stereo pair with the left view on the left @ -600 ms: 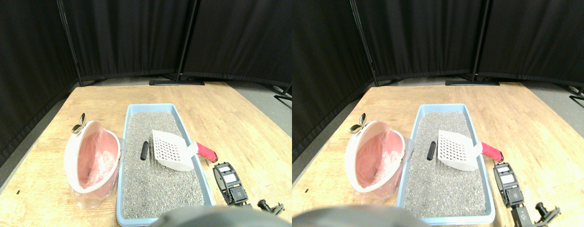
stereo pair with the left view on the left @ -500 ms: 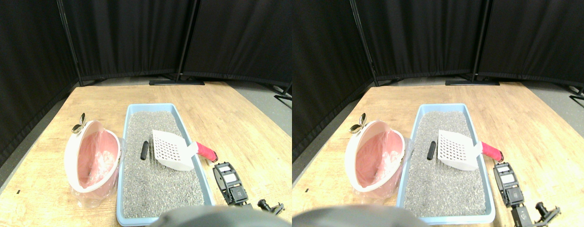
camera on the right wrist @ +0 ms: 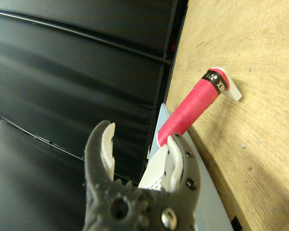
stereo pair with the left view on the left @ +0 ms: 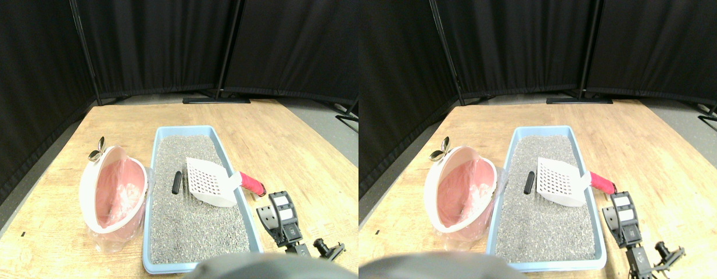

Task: Scoop (unimanual)

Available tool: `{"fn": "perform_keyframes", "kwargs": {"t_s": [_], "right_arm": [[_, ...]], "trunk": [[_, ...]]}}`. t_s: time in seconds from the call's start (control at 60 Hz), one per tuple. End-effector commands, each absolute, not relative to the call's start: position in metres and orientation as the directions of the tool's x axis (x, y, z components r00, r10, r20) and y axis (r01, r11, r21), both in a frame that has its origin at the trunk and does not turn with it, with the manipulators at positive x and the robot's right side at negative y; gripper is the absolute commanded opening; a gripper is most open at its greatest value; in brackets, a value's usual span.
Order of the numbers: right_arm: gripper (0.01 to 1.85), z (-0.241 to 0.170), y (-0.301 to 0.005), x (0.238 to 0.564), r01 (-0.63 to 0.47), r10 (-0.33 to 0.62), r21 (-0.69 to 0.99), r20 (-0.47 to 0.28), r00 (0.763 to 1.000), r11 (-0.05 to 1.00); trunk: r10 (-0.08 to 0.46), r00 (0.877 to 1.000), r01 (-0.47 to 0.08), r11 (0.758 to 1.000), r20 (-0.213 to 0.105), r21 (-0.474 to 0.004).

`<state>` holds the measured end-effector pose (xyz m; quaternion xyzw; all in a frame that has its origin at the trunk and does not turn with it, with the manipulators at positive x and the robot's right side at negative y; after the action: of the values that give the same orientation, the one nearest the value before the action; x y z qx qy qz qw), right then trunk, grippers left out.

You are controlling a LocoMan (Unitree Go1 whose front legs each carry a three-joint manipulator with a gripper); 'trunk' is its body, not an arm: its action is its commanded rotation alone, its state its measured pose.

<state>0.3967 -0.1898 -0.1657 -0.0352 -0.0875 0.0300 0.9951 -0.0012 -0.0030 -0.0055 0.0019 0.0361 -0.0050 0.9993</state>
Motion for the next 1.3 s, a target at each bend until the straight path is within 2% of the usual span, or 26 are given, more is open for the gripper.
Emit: {"fn": "perform_keyframes", "kwargs": {"t_s": [0.017, 0.167, 0.283, 0.5, 0.583, 0.75, 0.983, 1.3], "right_arm": [[0.76, -0.161, -0.192, 0.400, -0.054, 0.065, -0.054, 0.213, 0.975, 0.997], [1.04, -0.165, -0.197, 0.407, -0.081, 0.082, -0.014, 0.185, 0.979, 0.997], [1.10, -0.169, -0.201, 0.415, -0.091, 0.086, 0.022, 0.163, 0.983, 0.996], [1.04, -0.178, -0.206, 0.430, -0.116, 0.104, 0.077, 0.143, 0.984, 0.990], [1.02, -0.181, -0.208, 0.436, -0.086, 0.075, 0.099, 0.107, 0.991, 0.991], [0.98, -0.188, -0.210, 0.445, -0.086, 0.079, 0.118, 0.062, 0.995, 0.989], [0.99, -0.194, -0.212, 0.452, -0.043, 0.042, 0.170, 0.010, 0.999, 0.985], [0.97, -0.199, -0.218, 0.469, -0.043, 0.054, 0.222, -0.048, 0.997, 0.974]], "trunk": [[-0.006, 0.997, 0.006, 1.000, -0.077, -0.003], [-0.008, 0.997, 0.007, 1.000, -0.080, -0.002], [-0.008, 0.997, 0.008, 1.000, -0.082, -0.006], [-0.007, 0.996, 0.006, 1.000, -0.087, -0.010], [-0.006, 0.996, 0.005, 1.000, -0.090, -0.010], [-0.006, 0.996, 0.005, 1.000, -0.094, -0.012], [-0.005, 0.996, 0.004, 1.000, -0.093, -0.013], [-0.005, 0.995, 0.004, 1.000, -0.097, -0.010]]}}
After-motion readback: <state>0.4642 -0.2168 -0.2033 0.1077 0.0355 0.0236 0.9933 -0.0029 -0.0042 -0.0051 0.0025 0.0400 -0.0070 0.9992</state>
